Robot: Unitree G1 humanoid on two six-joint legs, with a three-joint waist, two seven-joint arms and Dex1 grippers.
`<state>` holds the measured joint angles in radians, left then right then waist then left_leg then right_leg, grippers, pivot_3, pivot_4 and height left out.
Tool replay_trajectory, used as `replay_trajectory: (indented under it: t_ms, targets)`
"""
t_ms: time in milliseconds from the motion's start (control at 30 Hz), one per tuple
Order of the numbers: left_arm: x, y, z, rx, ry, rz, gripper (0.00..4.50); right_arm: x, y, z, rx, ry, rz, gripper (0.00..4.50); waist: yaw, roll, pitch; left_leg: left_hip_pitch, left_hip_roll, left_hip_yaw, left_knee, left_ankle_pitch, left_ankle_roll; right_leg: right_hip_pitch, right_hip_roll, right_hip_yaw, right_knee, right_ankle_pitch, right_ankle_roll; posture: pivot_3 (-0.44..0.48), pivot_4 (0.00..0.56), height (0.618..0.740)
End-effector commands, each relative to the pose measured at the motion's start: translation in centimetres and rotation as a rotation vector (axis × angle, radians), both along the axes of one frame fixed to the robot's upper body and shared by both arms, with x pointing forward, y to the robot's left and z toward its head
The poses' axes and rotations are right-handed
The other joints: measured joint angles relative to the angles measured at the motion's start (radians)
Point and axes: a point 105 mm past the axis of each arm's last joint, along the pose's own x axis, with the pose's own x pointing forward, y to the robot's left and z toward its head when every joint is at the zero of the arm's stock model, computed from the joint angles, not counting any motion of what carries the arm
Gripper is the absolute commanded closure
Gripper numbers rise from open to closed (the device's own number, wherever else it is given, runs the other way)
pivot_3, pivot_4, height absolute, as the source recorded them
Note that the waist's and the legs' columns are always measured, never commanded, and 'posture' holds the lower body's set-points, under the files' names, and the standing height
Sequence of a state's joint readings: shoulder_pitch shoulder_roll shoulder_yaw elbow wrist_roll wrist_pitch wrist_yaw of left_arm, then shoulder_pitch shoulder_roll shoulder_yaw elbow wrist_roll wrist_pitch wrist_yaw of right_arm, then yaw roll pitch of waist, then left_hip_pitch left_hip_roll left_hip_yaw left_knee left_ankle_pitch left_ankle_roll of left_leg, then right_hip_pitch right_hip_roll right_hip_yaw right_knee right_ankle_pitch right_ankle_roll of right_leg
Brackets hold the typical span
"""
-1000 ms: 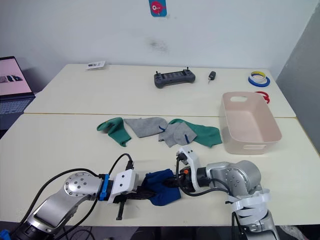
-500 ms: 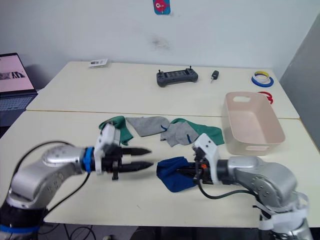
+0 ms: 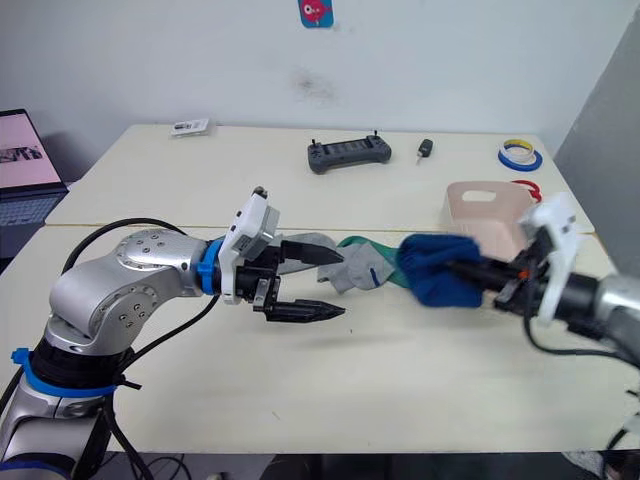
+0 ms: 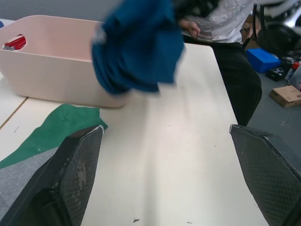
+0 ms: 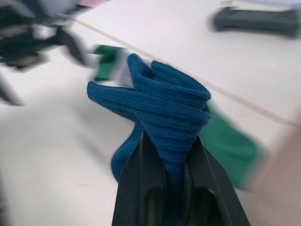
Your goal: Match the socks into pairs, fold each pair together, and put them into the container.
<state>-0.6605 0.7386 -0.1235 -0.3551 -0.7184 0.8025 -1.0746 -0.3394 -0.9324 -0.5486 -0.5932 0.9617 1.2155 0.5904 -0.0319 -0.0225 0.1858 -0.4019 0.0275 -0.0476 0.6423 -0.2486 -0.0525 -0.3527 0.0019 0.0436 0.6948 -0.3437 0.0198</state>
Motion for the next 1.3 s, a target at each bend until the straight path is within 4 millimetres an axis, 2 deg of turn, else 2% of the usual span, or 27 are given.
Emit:
replay_trajectory:
  t_ms: [33,100,200,300,533,767,1033,1300]
  targets:
    - [-0.4,-0.5,0.9,-0.014,-0.037,-0.03,0.0,1.8,-2.7,3.0,-0.147,-0.201,-0.097,4.48,0.0,0.0,0.0,0.0,0.0,0.0,0.0,0.0,0.0,0.0,0.0,0.0,0.0,0.0,0.0,0.0,0.15,0.74]
    - [-0.5,-0.7,1.1,-0.019,-0.038,-0.037,0.0,3.4,-3.6,3.4,-0.258,-0.272,-0.122,4.48,-0.002,0.0,0.0,0.0,0.001,0.001,0.0,0.0,0.0,0.001,0.001,0.001,-0.002,0.0,0.0,0.0,0.15,0.74]
    - [-0.7,-0.8,1.2,-0.023,-0.038,-0.043,0.0,6.4,-4.5,2.8,-0.478,-0.361,-0.099,4.48,-0.007,0.0,0.0,0.001,0.001,0.003,0.0,0.0,0.0,0.0,0.001,0.001,-0.002,0.0,0.0,0.0,0.15,0.74]
    - [-0.7,-1.1,1.3,-0.027,-0.038,-0.045,0.0,9.4,-4.9,1.1,-0.7,-0.408,-0.043,4.48,-0.01,0.001,0.001,0.001,0.002,0.004,0.001,0.0,0.0,0.0,0.001,0.001,-0.001,0.0,0.0,0.0,0.15,0.74]
    - [-0.8,-1.5,1.9,-0.054,-0.04,-0.032,0.0,14.2,-5.7,-2.5,-1.057,-0.426,0.078,4.48,-0.008,0.002,0.003,0.0,0.001,0.005,0.001,0.002,-0.003,-0.001,-0.001,0.001,-0.002,0.0,0.0,0.0,0.15,0.74]
    - [-0.4,-1.4,2.5,-0.073,-0.041,0.01,0.0,14.7,-6.0,-5.5,-1.13,-0.306,0.204,4.48,-0.001,0.002,0.003,-0.001,0.001,0.002,0.002,0.002,-0.004,0.0,-0.005,0.001,-0.003,0.0,0.0,0.0,0.15,0.74]
    - [-0.1,-1.3,2.1,-0.064,-0.05,0.035,0.0,14.2,-6.1,-6.1,-1.132,-0.21,0.277,4.48,0.0,0.002,0.003,0.0,0.001,0.0,0.003,0.002,-0.004,0.001,-0.005,0.001,0.001,0.0,-0.001,0.0,0.15,0.74]
    - [0.2,-1.6,1.7,-0.058,-0.057,0.044,0.0,13.5,-6.2,-5.6,-1.133,-0.111,0.342,1.72,-0.001,0.002,0.003,0.001,0.001,0.001,0.003,0.002,-0.004,0.001,-0.005,0.001,0.001,0.0,-0.001,0.0,0.15,0.74]
